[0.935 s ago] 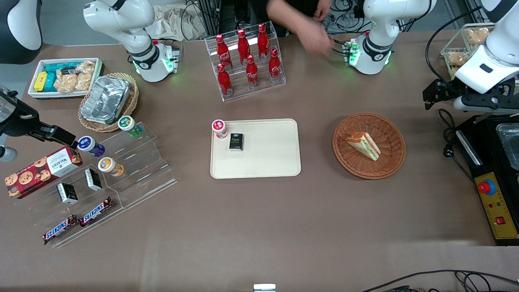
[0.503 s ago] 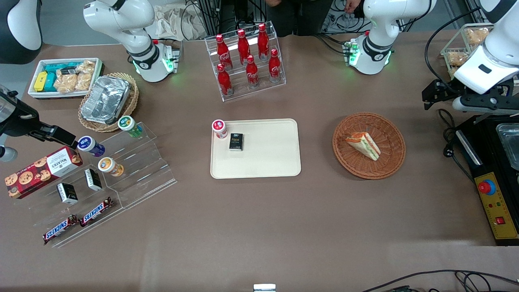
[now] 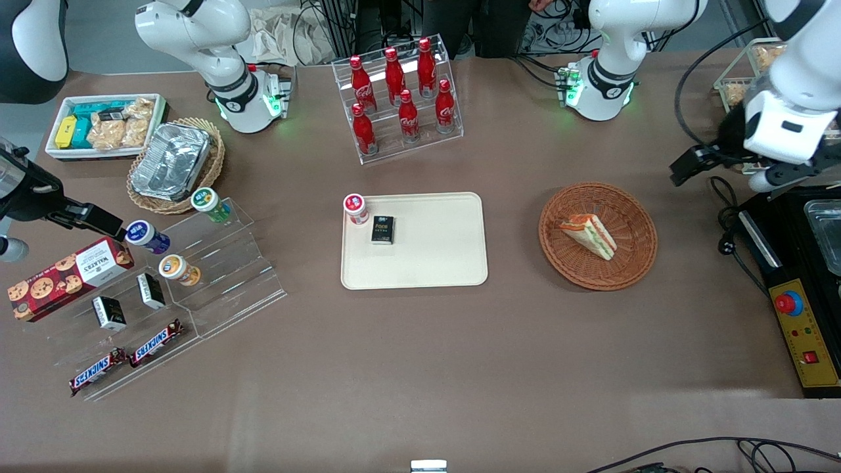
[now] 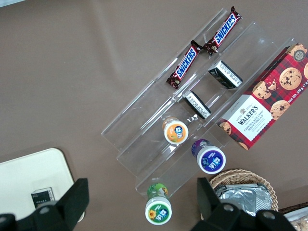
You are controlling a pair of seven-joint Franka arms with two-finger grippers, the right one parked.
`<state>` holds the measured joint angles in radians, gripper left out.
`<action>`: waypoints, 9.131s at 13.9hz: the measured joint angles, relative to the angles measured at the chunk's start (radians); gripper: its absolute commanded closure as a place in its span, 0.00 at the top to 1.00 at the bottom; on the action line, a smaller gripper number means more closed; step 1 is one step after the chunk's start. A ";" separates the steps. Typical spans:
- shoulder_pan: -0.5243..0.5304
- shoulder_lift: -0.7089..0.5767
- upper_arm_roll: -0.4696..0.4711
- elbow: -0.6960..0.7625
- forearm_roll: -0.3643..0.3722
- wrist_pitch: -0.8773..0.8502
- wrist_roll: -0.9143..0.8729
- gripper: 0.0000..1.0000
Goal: Place sandwich from basket to tray
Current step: 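Move the left gripper over the wicker basket holding the sandwich, then lower the open left gripper around the wrapped sandwich in the basket, then close the left gripper on the sandwich and lift it from the basket, then carry the sandwich to the white tray and lower it onto it, then open the left gripper and raise it back over the basket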
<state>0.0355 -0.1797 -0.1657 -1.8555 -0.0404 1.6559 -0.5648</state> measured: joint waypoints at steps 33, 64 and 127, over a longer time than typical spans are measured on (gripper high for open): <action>-0.102 0.171 -0.033 -0.538 0.017 0.609 -0.494 1.00; -0.122 0.331 -0.006 -0.570 0.097 0.785 -0.561 0.54; -0.489 0.484 -0.090 -0.187 0.105 0.784 -0.150 1.00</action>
<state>-0.4532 0.3043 -0.2553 -2.0422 0.0648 2.4403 -0.7147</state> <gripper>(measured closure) 0.000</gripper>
